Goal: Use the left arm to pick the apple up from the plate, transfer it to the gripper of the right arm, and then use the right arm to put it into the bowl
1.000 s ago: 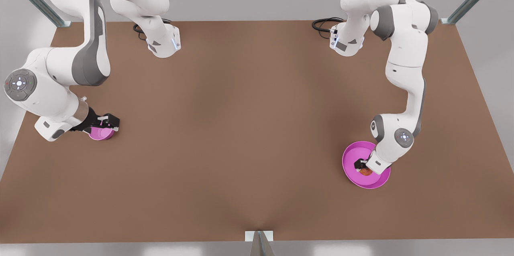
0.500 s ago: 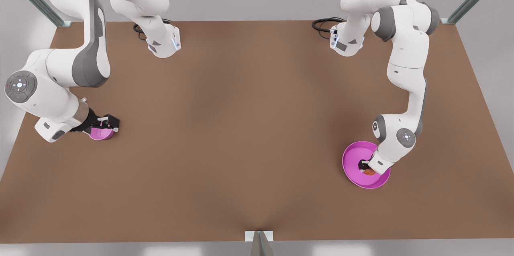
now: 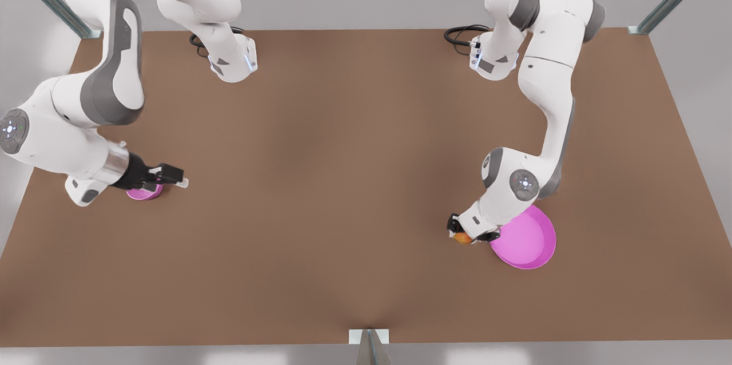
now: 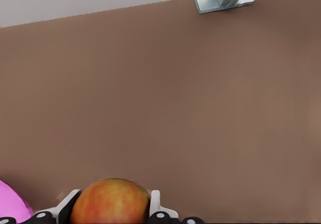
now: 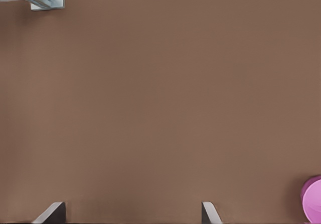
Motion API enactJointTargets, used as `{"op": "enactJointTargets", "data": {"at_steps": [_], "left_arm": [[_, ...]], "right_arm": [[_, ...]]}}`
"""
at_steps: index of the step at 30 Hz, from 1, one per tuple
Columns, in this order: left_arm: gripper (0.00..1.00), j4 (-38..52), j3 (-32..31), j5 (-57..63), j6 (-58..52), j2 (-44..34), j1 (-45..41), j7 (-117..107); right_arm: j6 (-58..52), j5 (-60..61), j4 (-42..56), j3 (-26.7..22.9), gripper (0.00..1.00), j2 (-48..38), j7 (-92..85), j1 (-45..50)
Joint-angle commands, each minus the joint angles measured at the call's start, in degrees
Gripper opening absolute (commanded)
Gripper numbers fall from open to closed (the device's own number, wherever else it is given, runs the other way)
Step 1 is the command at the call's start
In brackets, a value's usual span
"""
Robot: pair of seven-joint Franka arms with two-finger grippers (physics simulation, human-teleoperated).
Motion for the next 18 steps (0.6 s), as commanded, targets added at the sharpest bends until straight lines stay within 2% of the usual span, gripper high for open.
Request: {"op": "enactJointTargets", "data": {"at_steps": [1,2,3,5,7,9,11,13,18], "left_arm": [[0.67,0.9,-4.4,-6.2,-4.3,0.1,-0.6,-1.8],[0.67,2.1,-7.3,-6.4,1.4,1.0,-1.6,1.2],[0.67,3.4,-8.6,-10.3,1.5,1.3,-1.5,6.5],[0.68,7.1,-12.4,-21.4,4.8,4.8,-1.8,17.7],[0.68,12.4,-17.9,-32.2,11.7,9.6,-2.1,33.8],[0.72,18.3,-23.7,-34.1,12.4,14.7,-1.6,40.4],[0.72,19.1,-25.5,-45.9,12.4,15.9,-1.5,54.7],[0.72,21.1,-30.5,-48.7,12.4,18.7,-0.9,65.4],[0.72,21.1,-31.0,-54.4,12.4,18.9,-1.4,78.4]], "right_arm": [[0.2,22.3,0.2,-0.1,1.0,2.2,0.2,-0.4],[0.1,36.2,0.3,-0.1,1.0,7.3,-1.3,-0.4],[0.0,45.5,0.3,0.0,1.0,12.3,-13.7,-0.8],[0.9,53.7,10.2,0.6,1.0,22.3,-19.1,0.0],[4.2,61.0,10.6,0.6,1.0,24.4,-18.1,3.0],[8.0,62.1,10.5,0.7,1.0,25.4,-16.9,6.0],[11.8,63.1,10.5,0.7,1.0,27.7,-20.1,9.0],[17.5,63.6,10.3,0.7,1.0,29.7,-25.4,12.2],[16.0,64.5,7.4,0.8,1.0,29.5,-28.7,11.8]]}}
